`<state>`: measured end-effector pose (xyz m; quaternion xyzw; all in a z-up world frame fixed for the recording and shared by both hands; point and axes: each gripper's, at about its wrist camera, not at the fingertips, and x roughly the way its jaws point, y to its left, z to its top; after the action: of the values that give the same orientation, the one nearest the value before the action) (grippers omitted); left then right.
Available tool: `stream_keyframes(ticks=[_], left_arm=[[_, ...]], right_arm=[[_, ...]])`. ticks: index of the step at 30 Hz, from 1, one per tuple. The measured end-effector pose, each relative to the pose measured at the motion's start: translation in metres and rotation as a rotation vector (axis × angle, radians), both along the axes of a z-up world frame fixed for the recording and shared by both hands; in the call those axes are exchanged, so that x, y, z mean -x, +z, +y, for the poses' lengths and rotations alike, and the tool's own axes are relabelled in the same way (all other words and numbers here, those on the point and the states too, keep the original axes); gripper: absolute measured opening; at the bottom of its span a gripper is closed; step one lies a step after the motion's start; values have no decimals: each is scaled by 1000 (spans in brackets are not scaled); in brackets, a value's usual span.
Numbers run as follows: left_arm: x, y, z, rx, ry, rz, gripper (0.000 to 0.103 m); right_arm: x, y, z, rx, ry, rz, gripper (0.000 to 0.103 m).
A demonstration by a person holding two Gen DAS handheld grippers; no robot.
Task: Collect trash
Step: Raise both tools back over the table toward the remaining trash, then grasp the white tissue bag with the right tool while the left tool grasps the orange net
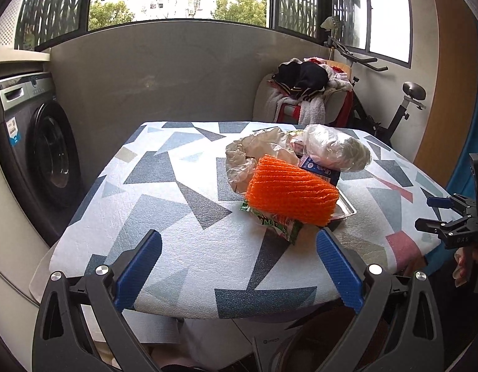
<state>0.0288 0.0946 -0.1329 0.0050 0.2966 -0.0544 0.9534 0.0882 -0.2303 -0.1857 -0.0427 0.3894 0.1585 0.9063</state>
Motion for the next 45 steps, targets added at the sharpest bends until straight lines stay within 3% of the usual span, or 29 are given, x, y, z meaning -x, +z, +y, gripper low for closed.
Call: stream_keyframes(ticks=[4, 10, 17, 22, 28, 32, 35, 36, 40, 45], left_arm=[[-5, -3, 3, 23, -9, 16, 97], [-10, -7, 5, 39, 10, 38, 97], [-18, -10, 10, 42, 34, 68, 97], [-25, -11, 12, 54, 52, 76, 97], [-32, -13, 15, 78, 63, 81, 97], [-36, -14, 15, 90, 58, 87, 97], [-40, -16, 15, 110, 54, 102, 97], [-41, -17, 15, 122, 49, 108, 97], [-46, -18, 7, 139, 23, 123, 97], [-52, -14, -14, 102, -30, 124, 97]], right_arm=[[-7, -1, 4, 21, -5, -11, 97], [-23, 2, 14, -27, 9, 9, 97], [-62, 34, 23, -187, 11, 7, 97], [-102, 60, 43, -238, 35, -14, 97], [-158, 56, 61, -309, -24, 55, 97], [-184, 32, 72, -313, -58, 167, 97], [-191, 8, 67, -448, -47, 273, 97], [-189, 5, 65, -491, -32, 282, 87], [-174, 13, 62, -500, 12, 210, 68], [-149, 36, 48, -480, 42, 82, 62]])
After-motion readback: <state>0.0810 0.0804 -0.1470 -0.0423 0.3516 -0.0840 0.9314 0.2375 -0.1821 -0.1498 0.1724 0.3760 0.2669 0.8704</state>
